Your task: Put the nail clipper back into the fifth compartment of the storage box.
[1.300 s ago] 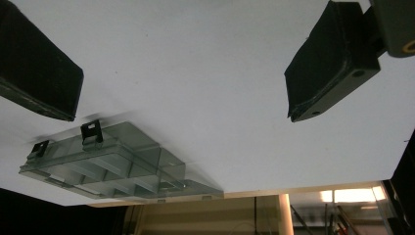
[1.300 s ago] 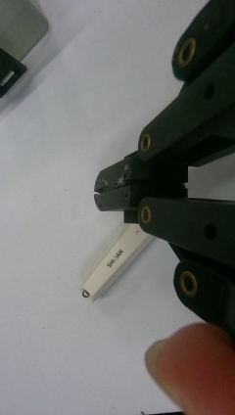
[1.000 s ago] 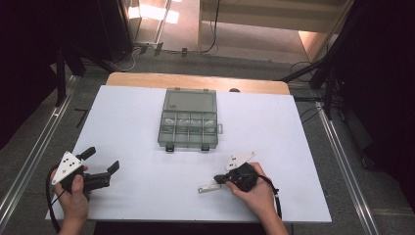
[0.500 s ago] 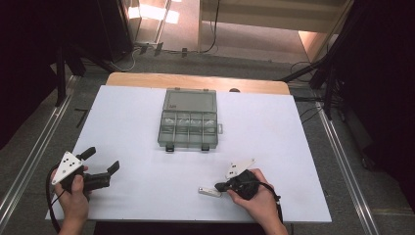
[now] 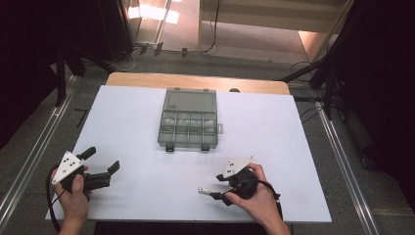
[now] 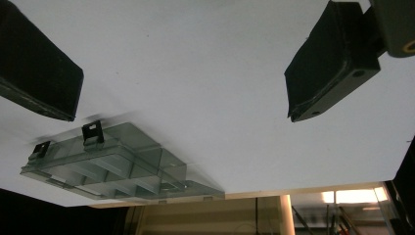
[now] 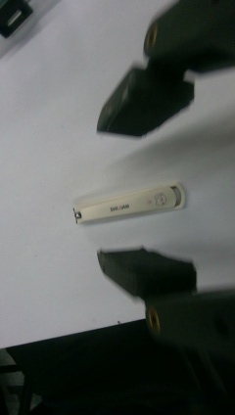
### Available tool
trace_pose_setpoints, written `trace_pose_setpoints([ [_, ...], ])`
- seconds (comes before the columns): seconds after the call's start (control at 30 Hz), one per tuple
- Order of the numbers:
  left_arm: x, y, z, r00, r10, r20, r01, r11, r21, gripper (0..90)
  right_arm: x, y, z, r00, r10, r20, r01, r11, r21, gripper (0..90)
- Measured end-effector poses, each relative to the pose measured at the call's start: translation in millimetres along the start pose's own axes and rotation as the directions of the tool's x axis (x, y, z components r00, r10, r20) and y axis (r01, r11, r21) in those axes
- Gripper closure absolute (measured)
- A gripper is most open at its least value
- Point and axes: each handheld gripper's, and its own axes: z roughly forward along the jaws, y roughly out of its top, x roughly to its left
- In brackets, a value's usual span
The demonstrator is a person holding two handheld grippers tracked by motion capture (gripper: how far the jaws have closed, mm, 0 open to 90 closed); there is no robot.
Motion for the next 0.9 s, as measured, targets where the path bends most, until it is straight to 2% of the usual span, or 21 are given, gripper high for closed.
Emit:
trace_pose_setpoints([
  [0.03,-0.1,0.0,0.1,1.0000,-0.001,0.000,0.001,1.0000,0.000,0.4,1.6,1.3,0.4,1.0000,-0.009,0.000,0.009,1.000,0.002,16.2],
  [0.07,-0.2,0.0,0.2,1.0000,0.000,0.000,0.000,1.0000,0.001,0.4,2.7,2.7,0.8,0.9999,-0.011,-0.005,0.011,1.000,-0.003,12.7],
  [0.1,-0.2,0.0,0.3,1.0000,0.000,0.000,0.000,1.0000,0.001,0.4,4.4,4.0,0.8,1.0000,-0.009,0.004,0.009,1.000,-0.002,11.5],
  [0.17,-0.4,0.0,0.4,1.0000,0.000,0.001,0.000,1.0000,0.001,0.4,7.7,6.9,2.6,0.9989,-0.010,0.046,0.010,1.000,0.009,0.0],
  [0.23,-0.4,-0.1,0.5,1.0000,-0.001,0.001,0.001,1.0000,0.002,0.4,10.6,9.3,3.9,0.9972,-0.013,0.073,0.013,1.000,0.011,0.0],
  [0.4,-0.5,0.1,0.7,1.0000,0.002,-0.001,-0.002,1.0000,0.004,0.4,16.3,13.7,11.7,0.9977,-0.039,0.055,0.037,0.998,0.045,0.9],
  [0.47,-0.5,0.1,0.6,1.0000,0.001,0.000,-0.001,1.0000,0.005,0.4,18.5,14.9,15.3,0.9968,-0.044,0.067,0.040,0.997,0.058,15.2],
  [0.57,-0.5,0.0,0.7,1.0000,0.001,0.001,-0.001,1.0000,0.005,0.4,19.7,16.8,19.7,0.9954,-0.051,0.081,0.046,0.997,0.069,27.5],
  [0.63,-0.5,0.0,0.8,1.0000,0.001,0.001,-0.001,1.0000,0.005,0.4,20.6,18.3,20.8,0.9944,-0.055,0.090,0.049,0.996,0.073,43.0],
  [0.77,-0.5,0.0,1.0,1.0000,0.000,0.002,0.000,1.0000,0.004,0.4,20.0,21.3,25.3,0.9960,-0.063,0.063,0.057,0.995,0.085,57.7],
  [0.9,-0.6,0.0,1.1,1.0000,0.002,0.001,-0.002,1.0000,0.006,0.4,20.1,22.8,30.2,0.9968,-0.062,0.051,0.056,0.993,0.106,61.2],
])
